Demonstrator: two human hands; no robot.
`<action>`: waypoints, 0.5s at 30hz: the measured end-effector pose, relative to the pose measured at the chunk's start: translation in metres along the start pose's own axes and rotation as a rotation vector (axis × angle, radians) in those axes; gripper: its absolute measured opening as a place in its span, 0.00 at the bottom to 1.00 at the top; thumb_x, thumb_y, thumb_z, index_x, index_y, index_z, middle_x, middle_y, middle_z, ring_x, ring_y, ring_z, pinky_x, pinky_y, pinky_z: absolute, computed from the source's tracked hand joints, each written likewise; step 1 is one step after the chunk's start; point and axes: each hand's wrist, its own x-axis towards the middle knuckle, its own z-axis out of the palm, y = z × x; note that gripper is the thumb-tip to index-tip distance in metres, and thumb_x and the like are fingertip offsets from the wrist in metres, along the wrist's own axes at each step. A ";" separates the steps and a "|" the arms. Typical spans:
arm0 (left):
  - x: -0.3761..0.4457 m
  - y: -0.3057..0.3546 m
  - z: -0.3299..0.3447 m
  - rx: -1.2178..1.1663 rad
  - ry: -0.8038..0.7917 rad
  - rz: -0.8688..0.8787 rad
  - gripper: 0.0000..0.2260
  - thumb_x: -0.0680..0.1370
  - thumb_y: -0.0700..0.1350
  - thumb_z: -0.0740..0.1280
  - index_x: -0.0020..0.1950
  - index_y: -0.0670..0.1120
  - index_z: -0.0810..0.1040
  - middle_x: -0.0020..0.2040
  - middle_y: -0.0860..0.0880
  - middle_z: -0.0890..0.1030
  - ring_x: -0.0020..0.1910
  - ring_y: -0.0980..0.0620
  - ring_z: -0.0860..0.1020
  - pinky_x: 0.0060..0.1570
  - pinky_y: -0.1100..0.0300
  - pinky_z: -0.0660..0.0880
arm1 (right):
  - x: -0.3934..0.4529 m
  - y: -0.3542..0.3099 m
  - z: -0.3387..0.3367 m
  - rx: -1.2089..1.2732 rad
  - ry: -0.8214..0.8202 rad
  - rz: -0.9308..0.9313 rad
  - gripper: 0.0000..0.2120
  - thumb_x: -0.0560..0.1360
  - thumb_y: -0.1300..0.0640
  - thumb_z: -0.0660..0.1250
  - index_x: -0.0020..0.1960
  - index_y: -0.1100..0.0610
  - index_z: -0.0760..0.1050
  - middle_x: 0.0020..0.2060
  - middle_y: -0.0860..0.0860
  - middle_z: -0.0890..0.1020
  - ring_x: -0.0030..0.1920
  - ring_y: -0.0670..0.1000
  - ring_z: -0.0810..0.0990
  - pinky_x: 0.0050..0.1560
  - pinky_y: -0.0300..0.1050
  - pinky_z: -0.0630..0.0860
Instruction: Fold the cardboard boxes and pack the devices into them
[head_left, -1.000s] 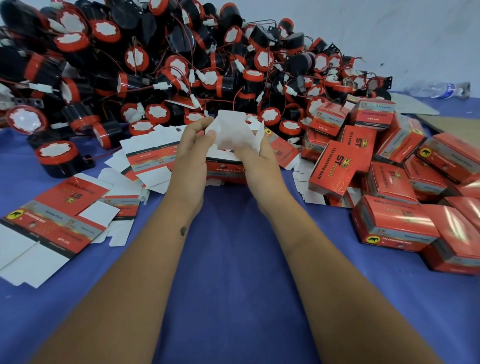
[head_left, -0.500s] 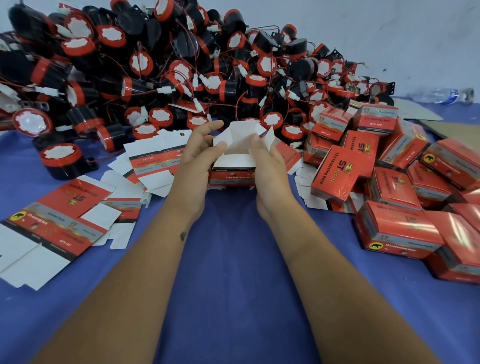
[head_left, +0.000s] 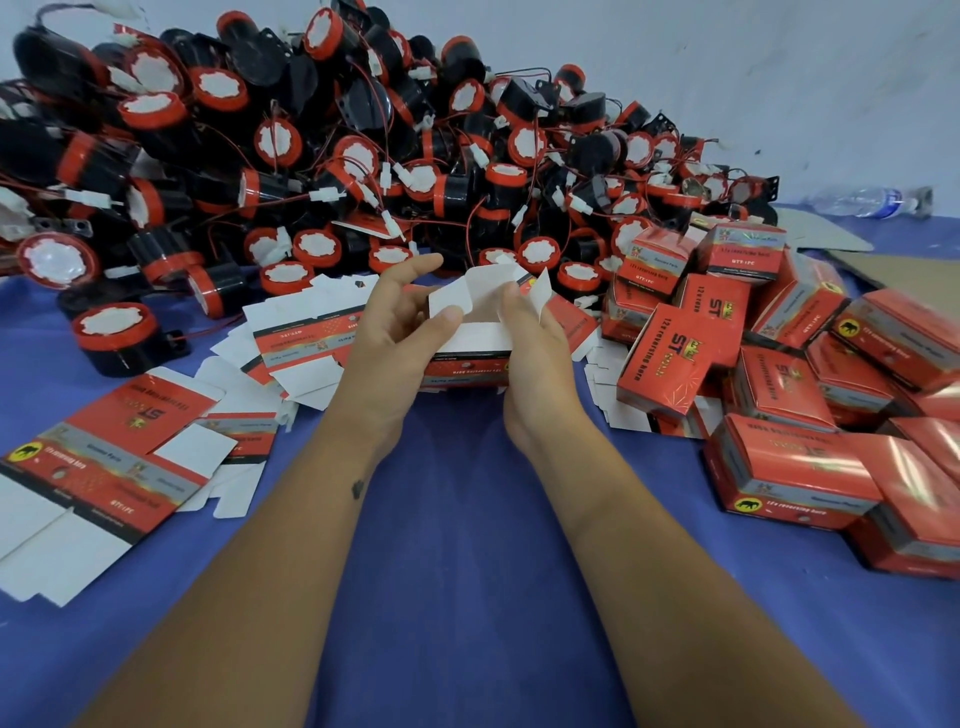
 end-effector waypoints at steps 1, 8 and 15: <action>0.000 -0.001 0.000 0.020 -0.004 0.008 0.19 0.77 0.41 0.67 0.65 0.57 0.74 0.55 0.50 0.82 0.55 0.50 0.80 0.54 0.54 0.80 | 0.000 0.001 0.000 0.001 0.001 -0.001 0.10 0.81 0.47 0.62 0.58 0.49 0.77 0.46 0.48 0.85 0.47 0.48 0.84 0.39 0.42 0.80; 0.000 0.002 0.003 0.028 0.078 -0.016 0.21 0.80 0.38 0.63 0.57 0.67 0.76 0.52 0.60 0.83 0.55 0.54 0.81 0.48 0.60 0.79 | -0.001 -0.007 -0.004 0.173 -0.110 0.041 0.22 0.80 0.39 0.58 0.59 0.53 0.81 0.54 0.54 0.85 0.52 0.53 0.84 0.50 0.46 0.80; 0.002 0.003 0.006 -0.029 0.139 -0.066 0.17 0.82 0.39 0.62 0.53 0.65 0.76 0.47 0.60 0.83 0.49 0.55 0.82 0.45 0.56 0.81 | 0.000 -0.009 -0.004 0.015 -0.145 0.037 0.12 0.79 0.62 0.60 0.58 0.54 0.78 0.52 0.55 0.84 0.50 0.54 0.81 0.49 0.49 0.78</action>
